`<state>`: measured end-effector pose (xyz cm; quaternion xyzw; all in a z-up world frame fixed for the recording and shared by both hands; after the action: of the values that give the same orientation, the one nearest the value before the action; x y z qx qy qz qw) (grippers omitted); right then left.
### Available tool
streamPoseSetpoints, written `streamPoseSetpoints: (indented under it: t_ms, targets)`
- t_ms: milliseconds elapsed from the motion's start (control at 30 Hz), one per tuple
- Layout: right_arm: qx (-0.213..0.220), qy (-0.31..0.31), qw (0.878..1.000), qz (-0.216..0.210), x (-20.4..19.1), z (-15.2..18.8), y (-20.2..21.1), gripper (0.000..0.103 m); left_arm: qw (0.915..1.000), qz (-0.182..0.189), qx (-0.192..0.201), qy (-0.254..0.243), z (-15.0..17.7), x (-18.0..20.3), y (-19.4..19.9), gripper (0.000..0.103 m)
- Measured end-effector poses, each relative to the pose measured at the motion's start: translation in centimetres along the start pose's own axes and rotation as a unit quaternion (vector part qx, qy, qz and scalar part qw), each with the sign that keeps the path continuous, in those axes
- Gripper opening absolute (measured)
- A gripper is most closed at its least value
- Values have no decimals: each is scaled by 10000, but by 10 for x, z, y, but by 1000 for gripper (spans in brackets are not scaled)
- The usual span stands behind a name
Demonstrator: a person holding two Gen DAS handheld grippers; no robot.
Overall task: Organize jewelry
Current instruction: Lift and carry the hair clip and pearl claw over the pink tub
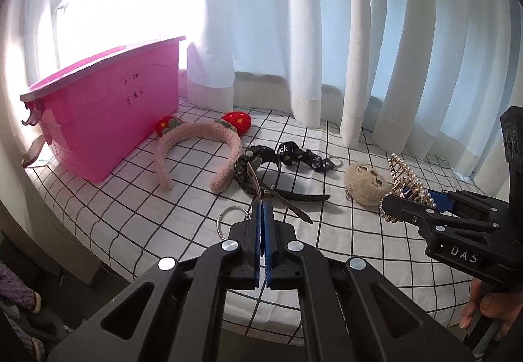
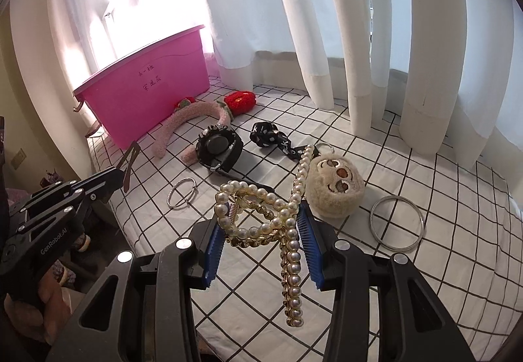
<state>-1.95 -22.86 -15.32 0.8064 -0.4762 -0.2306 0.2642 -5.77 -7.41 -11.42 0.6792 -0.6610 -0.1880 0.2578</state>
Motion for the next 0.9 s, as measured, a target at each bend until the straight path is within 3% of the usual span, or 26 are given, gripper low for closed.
streamPoseSetpoints:
  t_ms: [267, 467, 700, 900]
  targets:
    - [193, 75, 9996, -182, -7, -41, 45, 42, 9997, -228, 90, -35, -36, -1, 45, 3]
    - [420, 244, 9979, -435, -21, -77, 70, 42, 9982, -500, 224, 226, -64, -17, 80, 3]
    - [649, 509, 9941, -703, -55, -123, 73, 42, 9949, -727, 640, 300, -105, -50, 104, 3]
    - [959, 501, 9907, -823, -92, -171, 53, 42, 9926, -737, 948, 165, -146, -94, 99, 3]
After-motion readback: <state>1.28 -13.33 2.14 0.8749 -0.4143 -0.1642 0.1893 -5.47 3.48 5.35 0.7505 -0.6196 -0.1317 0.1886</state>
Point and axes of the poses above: each gripper's, at about its wrist camera, not at the fingertips, and y roughly against the way its jaws point, x to its right, z to its underside, the point moved 3 cm from there along -y, roughly the way its jaws point, and after that the axes turned 2 degrees about y, right-handed, at the moved point
